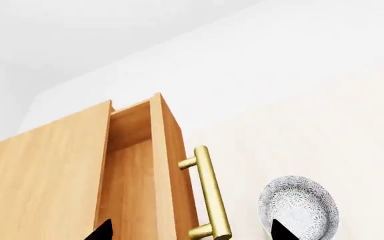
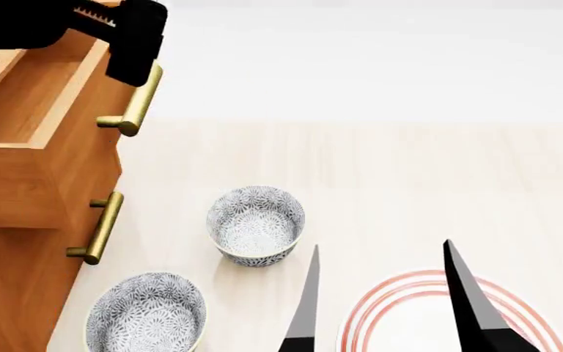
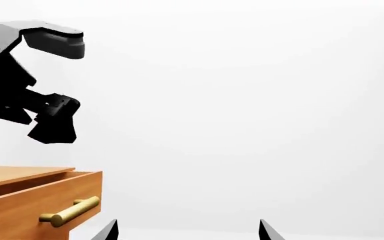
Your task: Open the top drawer of the cabinet.
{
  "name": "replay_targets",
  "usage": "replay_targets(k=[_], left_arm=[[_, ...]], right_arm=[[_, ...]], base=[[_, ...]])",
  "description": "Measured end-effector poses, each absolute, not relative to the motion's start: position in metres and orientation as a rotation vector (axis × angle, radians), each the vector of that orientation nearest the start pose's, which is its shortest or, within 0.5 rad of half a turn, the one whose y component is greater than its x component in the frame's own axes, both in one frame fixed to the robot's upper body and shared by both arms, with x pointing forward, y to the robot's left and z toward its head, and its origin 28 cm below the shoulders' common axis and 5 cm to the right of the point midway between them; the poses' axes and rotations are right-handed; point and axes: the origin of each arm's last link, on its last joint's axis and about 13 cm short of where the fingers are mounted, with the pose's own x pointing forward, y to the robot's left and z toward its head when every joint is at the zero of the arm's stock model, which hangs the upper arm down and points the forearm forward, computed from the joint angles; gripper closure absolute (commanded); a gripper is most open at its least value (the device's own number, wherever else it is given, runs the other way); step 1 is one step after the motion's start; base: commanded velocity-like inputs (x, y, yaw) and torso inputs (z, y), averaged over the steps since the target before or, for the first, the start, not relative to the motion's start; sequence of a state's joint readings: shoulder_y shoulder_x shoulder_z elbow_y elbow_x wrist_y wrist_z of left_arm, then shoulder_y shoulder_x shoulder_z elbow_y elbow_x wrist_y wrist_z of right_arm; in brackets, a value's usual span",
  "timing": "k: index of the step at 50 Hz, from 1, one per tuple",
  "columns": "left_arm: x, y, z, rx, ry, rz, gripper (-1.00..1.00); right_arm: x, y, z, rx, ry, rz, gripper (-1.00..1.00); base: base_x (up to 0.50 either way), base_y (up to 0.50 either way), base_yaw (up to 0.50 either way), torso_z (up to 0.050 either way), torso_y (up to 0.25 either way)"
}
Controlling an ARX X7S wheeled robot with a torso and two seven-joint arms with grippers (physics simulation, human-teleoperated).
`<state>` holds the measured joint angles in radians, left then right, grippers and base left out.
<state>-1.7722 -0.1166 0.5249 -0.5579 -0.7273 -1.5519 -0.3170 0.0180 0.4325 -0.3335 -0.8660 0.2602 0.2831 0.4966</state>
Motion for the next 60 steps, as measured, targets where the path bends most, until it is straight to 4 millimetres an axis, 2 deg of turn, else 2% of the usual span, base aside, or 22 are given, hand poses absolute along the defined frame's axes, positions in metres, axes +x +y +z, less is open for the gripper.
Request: replay_targets(k=[9,20,35,60], left_arm=[[0.337,0.171,0.41,0.219,0.596,-0.137,-1.0],[0.333,0.169,0.421,0.084,0.746,-0.139,-1.0],[0.333,0.17,0.417,-0.012,0.855,-0.113,-1.0],[0.347,0.172,0.401,0.019,0.863,-0.038,-1.0]], right_arm=[[0.16,-0.084,0.155,0.011,-0.45,0.079,-1.0],[0.16,-0.084,0.156,0.013,-0.451,0.079,-1.0],[0.16,-0.084,0.156,0.014,-0.452,0.08,-1.0],[0.16,-0.084,0.156,0.013,-0.452,0.081,-1.0]], base=[[0.0,0.0,0.0,0.0,0.0],[0.0,0.0,0.0,0.0,0.0],[0.0,0.0,0.0,0.0,0.0],[0.0,0.0,0.0,0.0,0.0]])
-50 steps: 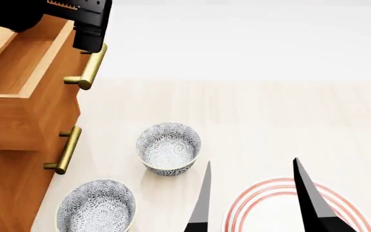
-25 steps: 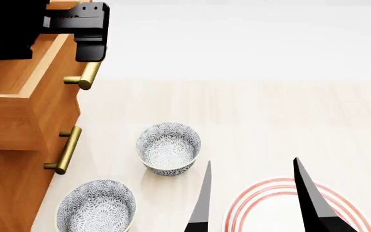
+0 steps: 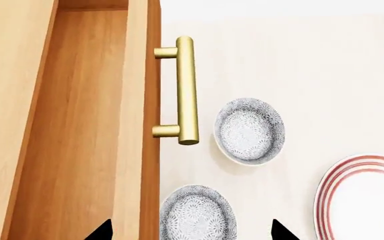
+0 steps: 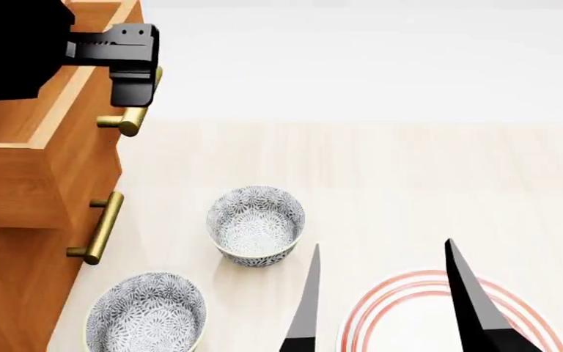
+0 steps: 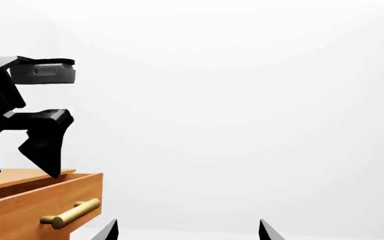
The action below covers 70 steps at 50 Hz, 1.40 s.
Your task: Open the top drawer of the cabinet.
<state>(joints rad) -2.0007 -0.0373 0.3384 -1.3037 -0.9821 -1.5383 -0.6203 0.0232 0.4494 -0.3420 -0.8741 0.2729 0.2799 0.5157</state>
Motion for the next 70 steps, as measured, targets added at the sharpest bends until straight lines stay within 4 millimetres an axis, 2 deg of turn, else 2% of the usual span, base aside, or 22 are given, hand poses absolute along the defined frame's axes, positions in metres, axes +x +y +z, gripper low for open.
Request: replay_targets(k=[70], left_arm=[[0.37,0.18,0.354,0.052,0.892,0.031,-1.0]], right_arm=[[0.16,-0.083,0.155,0.012,-0.449,0.083,-1.0]], base=[[0.0,0.0,0.0,0.0,0.0]])
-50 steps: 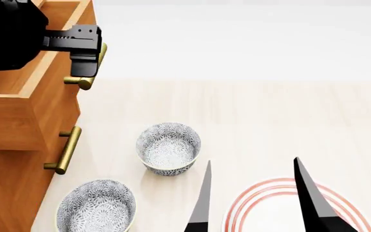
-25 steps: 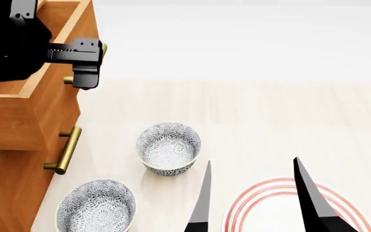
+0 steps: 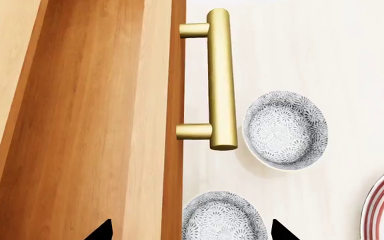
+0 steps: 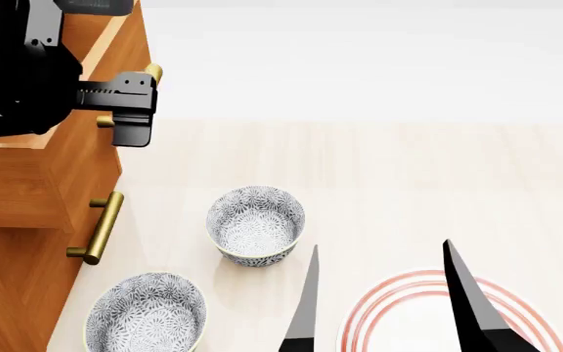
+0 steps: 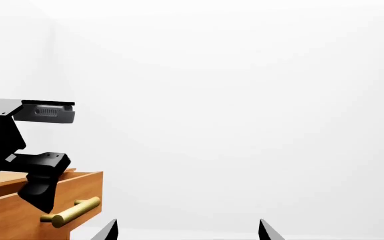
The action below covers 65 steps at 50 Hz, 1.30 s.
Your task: Open the top drawer of the cabinet.
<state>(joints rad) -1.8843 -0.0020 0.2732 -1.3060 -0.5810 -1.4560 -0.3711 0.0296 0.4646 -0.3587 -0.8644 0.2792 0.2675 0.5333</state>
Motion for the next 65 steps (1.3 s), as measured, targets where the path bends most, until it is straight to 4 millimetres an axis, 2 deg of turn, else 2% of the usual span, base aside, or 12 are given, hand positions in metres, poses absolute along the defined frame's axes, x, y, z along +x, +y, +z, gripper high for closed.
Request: replay_targets(k=[23,49,65], left_arm=[[0.373,0.179,0.345,0.053,0.898,0.037,-1.0],[0.369,0.171,0.345,0.086,0.892,0.013,-1.0],[0.358,0.157,0.348,0.129,0.874,-0.033,-1.0]], right_arm=[[0.161,-0.083,0.155,0.013,-0.449,0.081,-1.0],[0.16,-0.084,0.156,0.012,-0.452,0.081,-1.0],[0.159,-0.084,0.157,0.011,-0.454,0.081,-1.0]], base=[[0.0,0.0,0.0,0.0,0.0],[0.0,0.0,0.0,0.0,0.0],[0.0,0.0,0.0,0.0,0.001]])
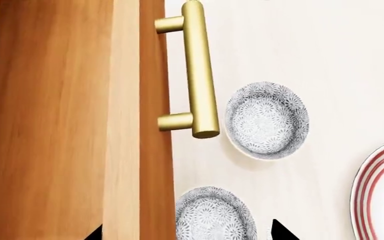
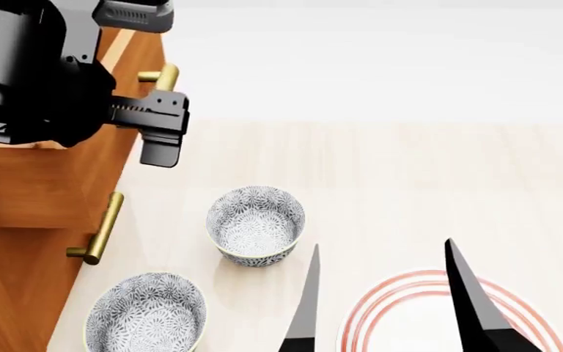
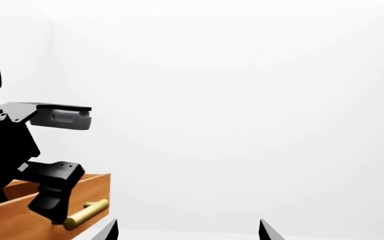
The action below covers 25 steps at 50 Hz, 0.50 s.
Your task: Open the top drawer of the cabinet.
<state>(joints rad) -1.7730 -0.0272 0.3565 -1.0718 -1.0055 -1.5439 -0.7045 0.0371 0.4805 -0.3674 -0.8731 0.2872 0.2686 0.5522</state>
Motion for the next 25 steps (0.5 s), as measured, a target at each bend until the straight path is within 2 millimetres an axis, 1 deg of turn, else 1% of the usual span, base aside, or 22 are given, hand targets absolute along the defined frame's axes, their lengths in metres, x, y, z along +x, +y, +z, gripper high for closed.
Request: replay_targets(k=[15,25], left_arm=[[0.347,0.142,0.347,0.162,0.853,-0.092,-1.0],[0.341,0.132,0.346,0.181,0.836,-0.103,-1.0]], right_arm=[[0.159,-0.084,0.158,0.012,-0.458,0.079,-1.0],[0.158,-0.085,0.159,0.013,-0.461,0.079,-1.0]], base=[[0.0,0.0,0.0,0.0,0.0],[0.0,0.0,0.0,0.0,0.001]])
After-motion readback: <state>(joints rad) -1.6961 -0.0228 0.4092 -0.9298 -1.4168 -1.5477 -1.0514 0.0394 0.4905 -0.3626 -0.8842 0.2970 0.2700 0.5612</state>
